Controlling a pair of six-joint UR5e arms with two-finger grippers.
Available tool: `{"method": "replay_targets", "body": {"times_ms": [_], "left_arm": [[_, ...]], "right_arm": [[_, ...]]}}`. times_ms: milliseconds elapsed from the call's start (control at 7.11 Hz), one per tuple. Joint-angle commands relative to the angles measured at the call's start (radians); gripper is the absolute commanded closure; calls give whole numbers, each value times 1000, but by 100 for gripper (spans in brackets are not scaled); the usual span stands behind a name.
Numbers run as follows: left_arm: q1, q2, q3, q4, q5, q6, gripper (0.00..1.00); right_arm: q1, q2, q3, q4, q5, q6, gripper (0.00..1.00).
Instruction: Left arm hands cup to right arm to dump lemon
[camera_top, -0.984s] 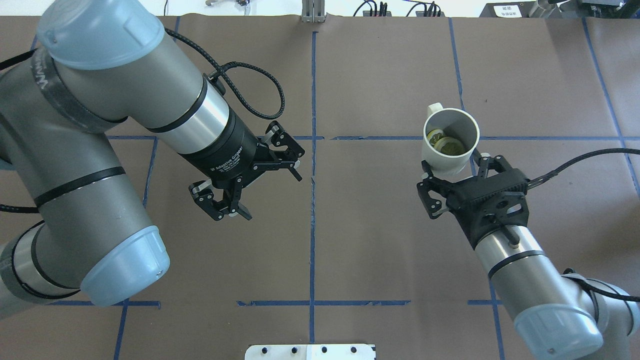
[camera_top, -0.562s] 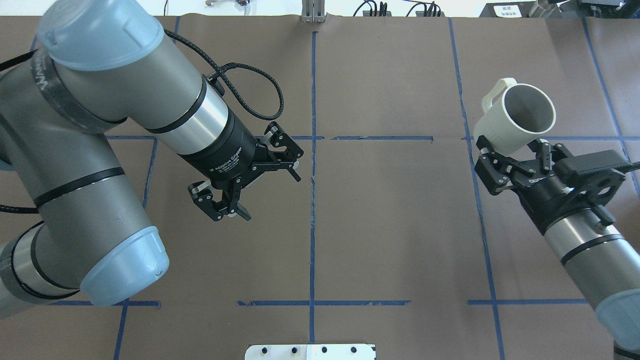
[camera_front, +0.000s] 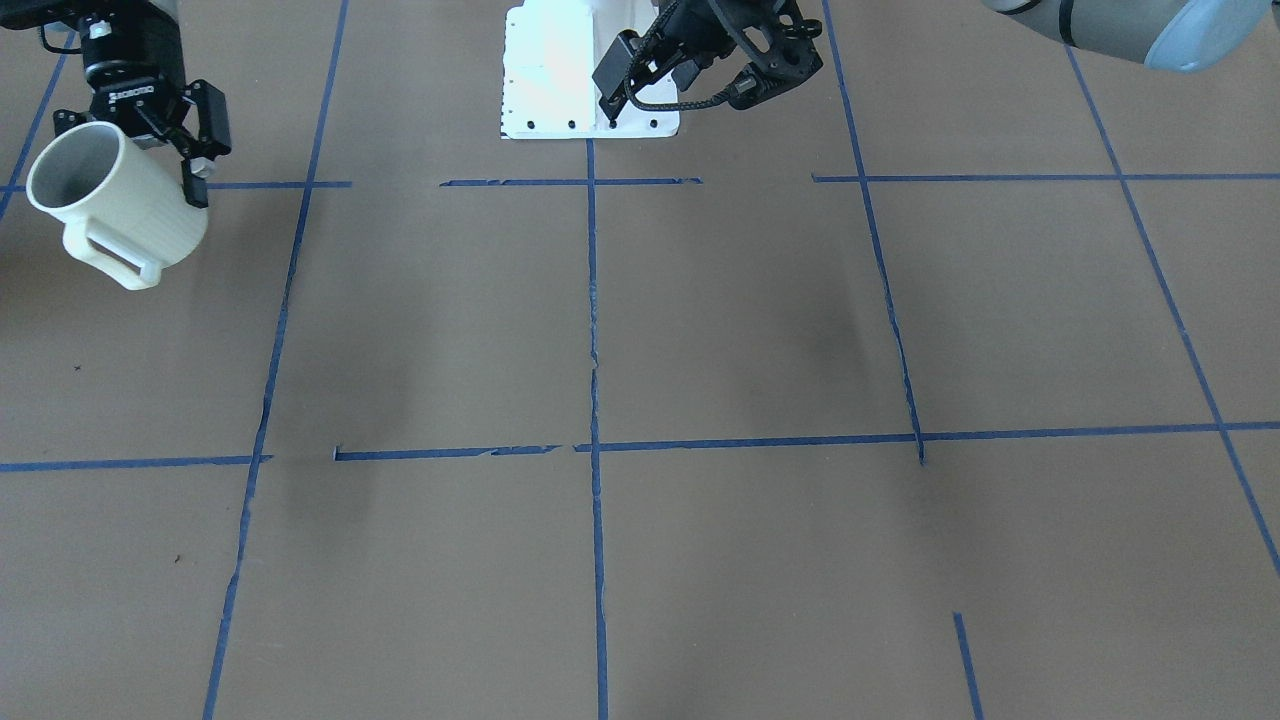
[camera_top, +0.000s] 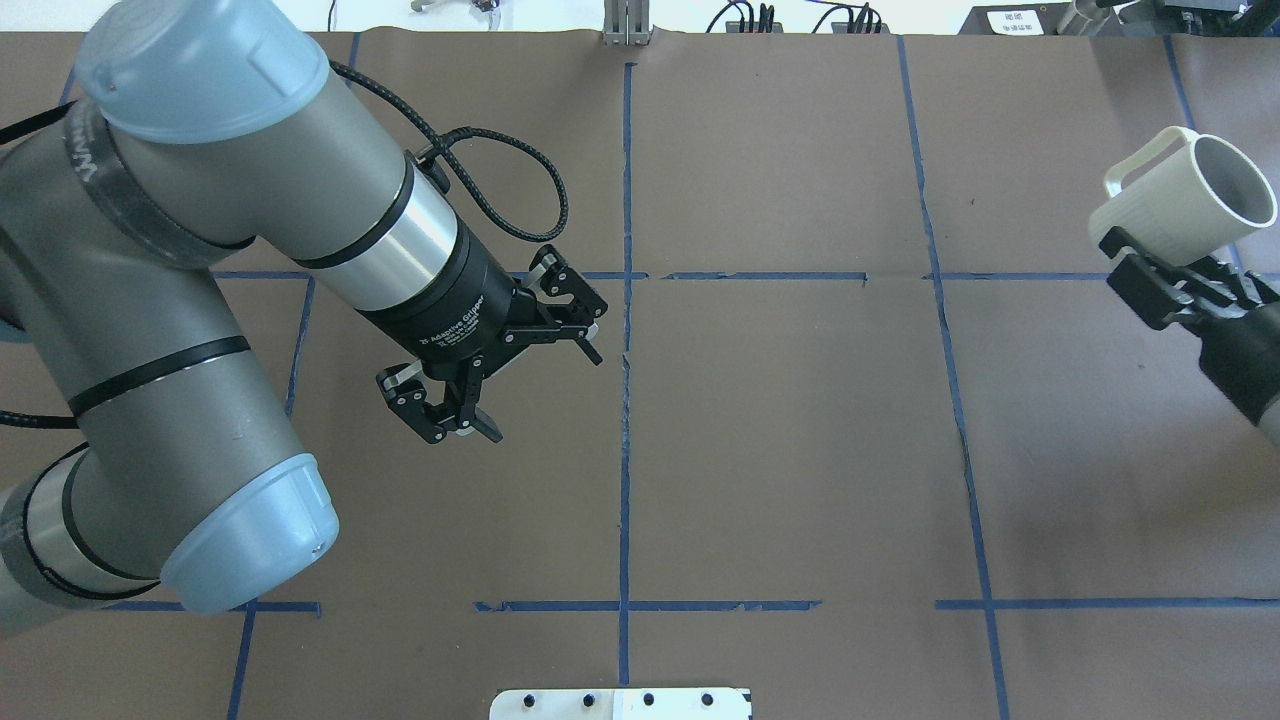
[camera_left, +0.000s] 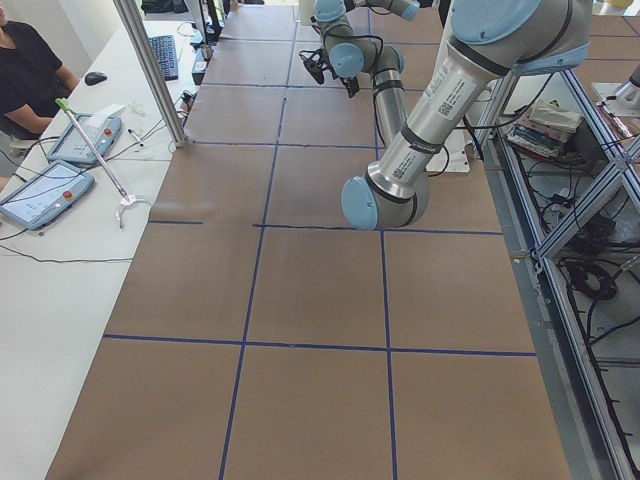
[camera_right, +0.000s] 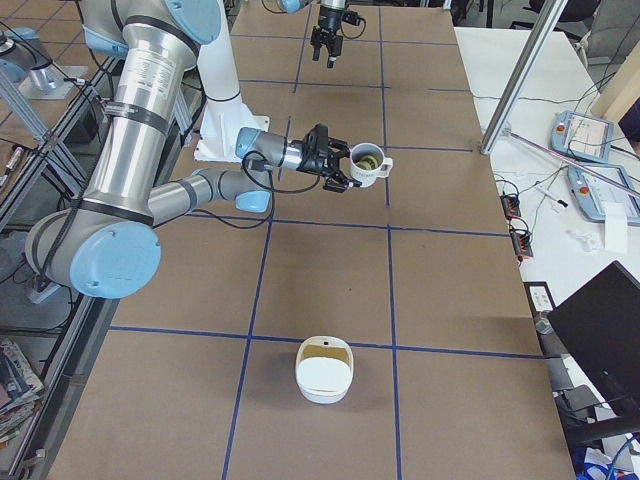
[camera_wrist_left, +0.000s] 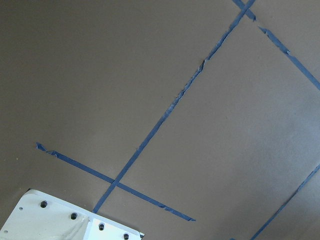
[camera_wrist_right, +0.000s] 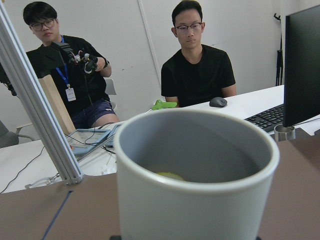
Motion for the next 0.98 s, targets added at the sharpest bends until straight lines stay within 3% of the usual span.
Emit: {"method": "replay_targets", "body": {"times_ms": [0,141,422,562,844], "left_arm": [[3,-1,0,0,0,0,0],[3,-6,0,0,0,0,0],[3,-8,-3,0,0,-2,0],[3,-8,-6,0,0,-2,0],[3,-8,-8,0,2,-2,0]], "right_arm": [[235,-52,-213,329,306,12,100],[276,-57,-318,440,327,48,99],[296,-68,-606,851,332,252,99],[317,-68,-650,937,330,364,98],[363,-68,-679,954,333,609,98]]}}
